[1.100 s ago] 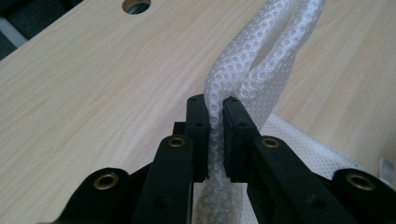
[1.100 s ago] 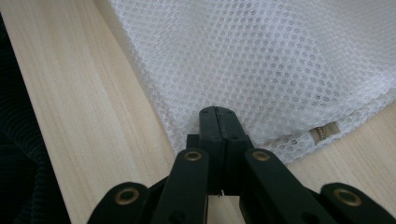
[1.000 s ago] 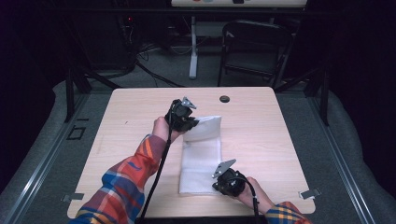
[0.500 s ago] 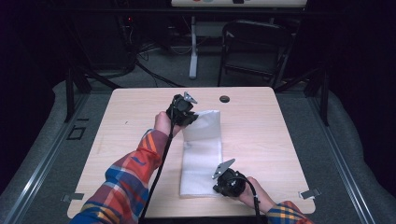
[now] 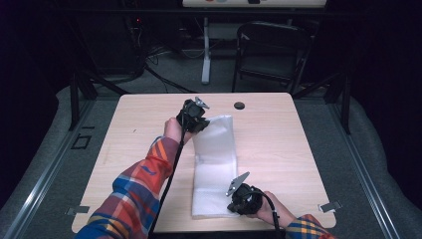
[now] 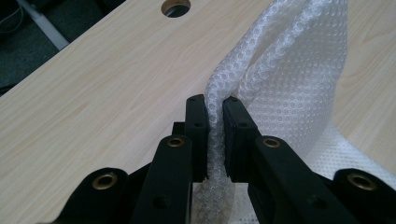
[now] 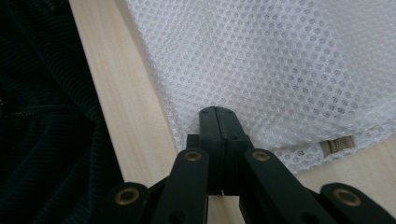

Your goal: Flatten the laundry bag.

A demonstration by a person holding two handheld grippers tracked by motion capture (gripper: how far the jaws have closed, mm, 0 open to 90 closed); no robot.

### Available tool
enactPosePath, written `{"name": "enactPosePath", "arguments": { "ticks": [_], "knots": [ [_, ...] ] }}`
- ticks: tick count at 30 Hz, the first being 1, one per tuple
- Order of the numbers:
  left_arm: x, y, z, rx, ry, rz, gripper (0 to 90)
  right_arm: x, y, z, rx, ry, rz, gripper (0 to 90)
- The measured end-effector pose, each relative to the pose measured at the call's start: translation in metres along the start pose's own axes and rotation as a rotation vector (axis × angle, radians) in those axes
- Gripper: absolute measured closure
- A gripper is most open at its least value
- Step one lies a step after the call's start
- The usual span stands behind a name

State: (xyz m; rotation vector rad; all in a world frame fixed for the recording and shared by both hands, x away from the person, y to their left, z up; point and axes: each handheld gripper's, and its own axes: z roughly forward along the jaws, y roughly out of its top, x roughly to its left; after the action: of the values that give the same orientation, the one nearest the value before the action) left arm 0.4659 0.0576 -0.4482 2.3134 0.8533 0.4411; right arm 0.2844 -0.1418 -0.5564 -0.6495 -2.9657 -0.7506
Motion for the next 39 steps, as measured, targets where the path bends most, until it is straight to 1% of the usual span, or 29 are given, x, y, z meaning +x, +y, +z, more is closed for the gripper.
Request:
{"name": "enactPosePath", "arguments": {
  "ticks": [1, 2, 4, 5, 6, 9, 10, 11, 12, 14, 15, 17, 18, 19, 20, 21, 22, 24, 25, 26, 27, 28, 29, 30, 32, 34, 36, 37, 39],
  "knots": [
    [0.001, 0.000, 0.001, -0.003, 0.003, -0.003, 81.7, 0.000, 0.000, 0.000, 0.004, 0.002, -0.002, 90.0],
    [0.002, -0.001, 0.003, -0.002, 0.008, -0.009, 81.3, 0.000, 0.000, 0.000, 0.014, 0.021, 0.000, 90.0],
    [0.003, -0.001, 0.005, -0.004, 0.015, -0.012, 81.1, 0.000, 0.000, -0.001, 0.015, 0.029, 0.007, 90.0],
    [0.003, -0.001, 0.007, -0.009, 0.022, -0.020, 80.9, 0.000, 0.000, 0.000, 0.011, 0.037, 0.014, 90.0],
    [0.004, -0.002, 0.009, -0.010, 0.030, -0.026, 80.7, 0.000, -0.001, 0.001, -0.011, 0.048, 0.031, 90.0],
    [0.007, -0.001, 0.013, -0.017, 0.041, -0.040, 78.1, 0.000, -0.001, 0.001, -0.008, 0.042, 0.023, 90.0],
    [0.008, -0.001, 0.014, -0.026, 0.055, -0.049, 74.1, 0.000, 0.000, 0.000, 0.007, 0.031, 0.016, 90.0],
    [0.010, 0.001, 0.013, -0.055, 0.073, -0.077, 56.3, 0.000, 0.001, 0.000, 0.015, 0.024, 0.003, 90.0],
    [0.010, 0.001, 0.013, -0.055, 0.073, -0.077, 50.4, 0.000, 0.001, 0.000, 0.015, 0.024, 0.003, 90.0],
    [0.011, 0.002, 0.011, -0.071, 0.098, -0.088, 37.5, 0.000, 0.001, -0.001, 0.022, 0.026, 0.018, 90.0],
    [0.012, 0.003, 0.010, -0.072, 0.099, -0.089, 37.5, 0.000, 0.001, -0.001, 0.022, 0.026, 0.018, 90.0],
    [0.012, 0.004, 0.007, -0.074, 0.096, -0.083, 29.7, 0.000, 0.001, 0.000, 0.016, 0.025, 0.020, 90.0],
    [0.012, 0.003, 0.005, -0.068, 0.082, -0.080, 26.4, 0.000, 0.001, 0.000, 0.014, 0.024, 0.022, 90.0],
    [0.012, 0.002, 0.005, -0.068, 0.072, -0.085, 21.5, 0.001, 0.002, -0.001, 0.006, 0.011, 0.023, 88.0],
    [0.012, 0.001, 0.004, -0.058, 0.056, -0.086, 21.5, 0.001, 0.002, -0.001, 0.006, 0.011, 0.023, 88.0],
    [0.011, 0.000, 0.003, -0.058, 0.040, -0.090, 17.7, 0.000, 0.004, -0.005, 0.008, -0.010, 0.009, 77.4],
    [0.009, -0.003, 0.002, -0.041, 0.020, -0.082, 17.6, 0.000, 0.004, -0.007, -0.010, -0.012, 0.019, 73.3],
    [0.008, -0.006, 0.002, -0.038, 0.010, -0.082, 15.6, -0.001, 0.005, -0.011, -0.046, -0.031, 0.044, 56.8],
    [0.006, -0.008, 0.002, -0.033, 0.000, -0.079, 15.6, -0.001, 0.005, -0.011, -0.046, -0.031, 0.044, 56.8],
    [0.005, -0.010, 0.001, -0.030, -0.010, -0.078, 15.2, -0.005, 0.006, -0.016, -0.062, -0.060, 0.050, 42.9],
    [0.003, -0.013, 0.001, -0.028, -0.020, -0.077, 15.2, -0.005, 0.006, -0.016, -0.062, -0.060, 0.050, 42.9],
    [0.001, -0.015, 0.001, -0.022, -0.027, -0.074, 15.1, -0.007, 0.005, -0.019, -0.060, -0.071, 0.052, 34.5],
    [-0.001, -0.018, 0.000, -0.018, -0.029, -0.071, 14.8, -0.008, 0.005, -0.020, -0.060, -0.079, 0.069, 27.8],
    [-0.006, -0.024, -0.002, -0.010, -0.047, -0.064, 14.4, -0.012, 0.003, -0.021, -0.066, -0.094, 0.100, 20.9],
    [-0.008, -0.027, -0.003, -0.008, -0.053, -0.060, 13.5, -0.013, 0.002, -0.023, -0.073, -0.117, 0.117, 15.3],
    [-0.014, -0.033, -0.006, -0.006, -0.063, -0.051, 13.4, -0.014, 0.001, -0.025, -0.077, -0.123, 0.118, 15.2],
    [-0.020, -0.038, -0.008, 0.002, -0.071, -0.038, 12.8, -0.017, 0.001, -0.029, -0.097, -0.146, 0.137, 11.7],
    [-0.025, -0.044, -0.011, 0.008, -0.085, -0.028, 12.0, -0.018, 0.001, -0.030, -0.105, -0.152, 0.151, 10.8],
    [-0.028, -0.047, -0.012, 0.008, -0.085, -0.026, 11.5, -0.019, 0.000, -0.032, -0.101, -0.159, 0.157, 9.8]
  ]
}}
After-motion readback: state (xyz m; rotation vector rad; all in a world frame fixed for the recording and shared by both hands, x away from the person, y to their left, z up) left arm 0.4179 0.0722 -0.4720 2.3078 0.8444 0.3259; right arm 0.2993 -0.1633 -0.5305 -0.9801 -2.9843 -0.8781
